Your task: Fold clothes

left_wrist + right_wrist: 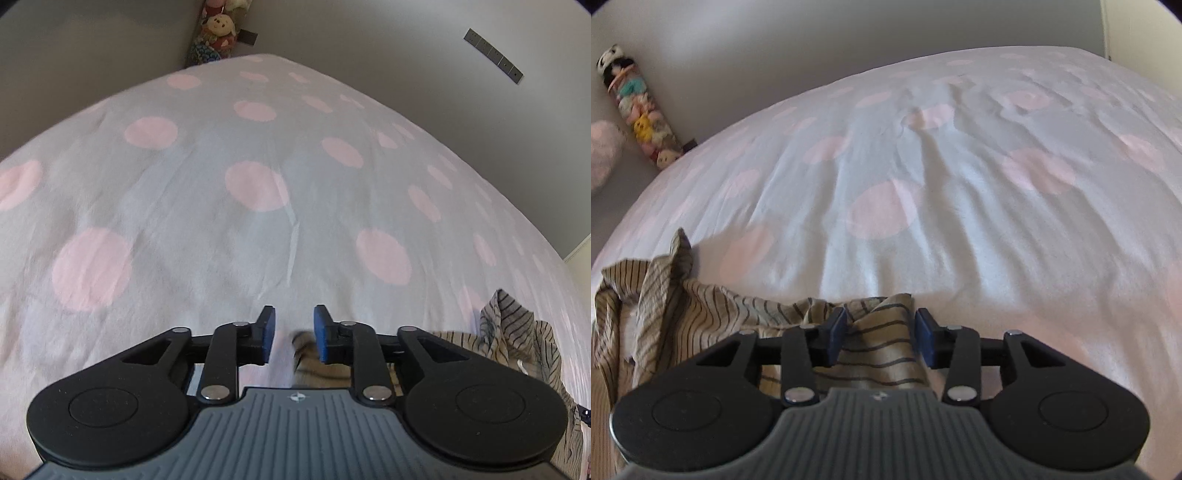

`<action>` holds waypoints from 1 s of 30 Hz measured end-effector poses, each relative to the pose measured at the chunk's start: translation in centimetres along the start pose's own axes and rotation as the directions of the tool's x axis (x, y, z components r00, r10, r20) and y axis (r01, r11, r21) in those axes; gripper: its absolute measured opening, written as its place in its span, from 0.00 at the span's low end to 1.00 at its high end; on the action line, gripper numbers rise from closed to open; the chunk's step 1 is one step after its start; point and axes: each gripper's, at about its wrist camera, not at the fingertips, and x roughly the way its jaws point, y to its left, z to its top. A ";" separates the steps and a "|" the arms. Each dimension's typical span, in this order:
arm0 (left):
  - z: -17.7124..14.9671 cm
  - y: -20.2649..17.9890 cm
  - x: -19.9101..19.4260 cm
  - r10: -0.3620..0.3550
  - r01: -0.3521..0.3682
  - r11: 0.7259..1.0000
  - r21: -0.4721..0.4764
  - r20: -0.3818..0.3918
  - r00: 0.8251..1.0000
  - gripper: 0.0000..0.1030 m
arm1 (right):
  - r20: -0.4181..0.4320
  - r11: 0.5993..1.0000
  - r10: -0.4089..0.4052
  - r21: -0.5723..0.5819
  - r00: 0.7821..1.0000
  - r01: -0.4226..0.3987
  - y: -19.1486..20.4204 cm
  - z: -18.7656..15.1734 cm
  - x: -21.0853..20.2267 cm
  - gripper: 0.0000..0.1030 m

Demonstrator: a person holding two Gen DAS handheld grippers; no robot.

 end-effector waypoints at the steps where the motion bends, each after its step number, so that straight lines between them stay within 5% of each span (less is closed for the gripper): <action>1: -0.5 0.3 0.2 -0.006 0.006 1.000 -0.011 -0.015 1.000 0.26 | -0.001 1.000 0.006 0.030 1.000 -0.006 -0.4 0.0 0.2 0.43; 4: -1.4 0.5 0.8 -0.015 0.014 0.999 -0.045 -0.005 1.000 0.27 | 0.013 0.997 0.016 0.082 1.000 -0.017 -0.4 -0.2 0.5 0.42; 7: -1.3 0.2 1.4 -0.055 0.056 0.992 -0.109 0.017 0.998 0.27 | 0.007 0.996 0.008 0.085 1.000 -0.008 0.1 -0.1 0.6 0.21; 8: -1.2 -0.3 1.7 -0.055 0.056 0.994 -0.098 0.013 0.998 0.24 | 0.006 0.997 0.004 0.082 1.000 -0.005 0.1 0.0 0.6 0.11; 9: -1.2 -1.0 1.9 -0.044 0.044 0.996 -0.073 0.011 0.999 0.07 | 0.010 0.997 0.001 0.074 1.000 -0.001 0.2 0.1 0.5 0.07; 12: -1.4 -2.2 1.5 -0.004 0.005 1.000 -0.014 0.043 0.999 0.02 | 0.048 1.000 -0.026 0.012 0.998 0.026 0.8 0.3 -0.3 0.04; 17: -1.1 -2.4 0.3 0.082 -0.085 0.996 0.022 0.114 0.990 0.01 | 0.131 0.992 -0.098 -0.068 0.987 0.107 1.4 1.1 -0.9 0.03; 25: -1.5 -2.4 1.9 0.129 -0.134 0.989 0.060 0.073 0.989 0.02 | 0.082 0.991 -0.115 -0.059 0.990 0.120 0.7 0.5 1.4 0.05; 28: -1.6 -2.5 1.6 0.131 -0.136 0.987 0.079 0.070 0.989 0.08 | 0.068 0.993 -0.101 -0.058 0.993 0.105 0.6 0.7 0.7 0.14; 30: -1.8 -2.4 0.4 0.132 -0.137 0.987 0.079 0.071 0.989 0.20 | 0.074 0.990 -0.120 -0.067 0.990 0.124 0.6 0.7 -0.3 0.27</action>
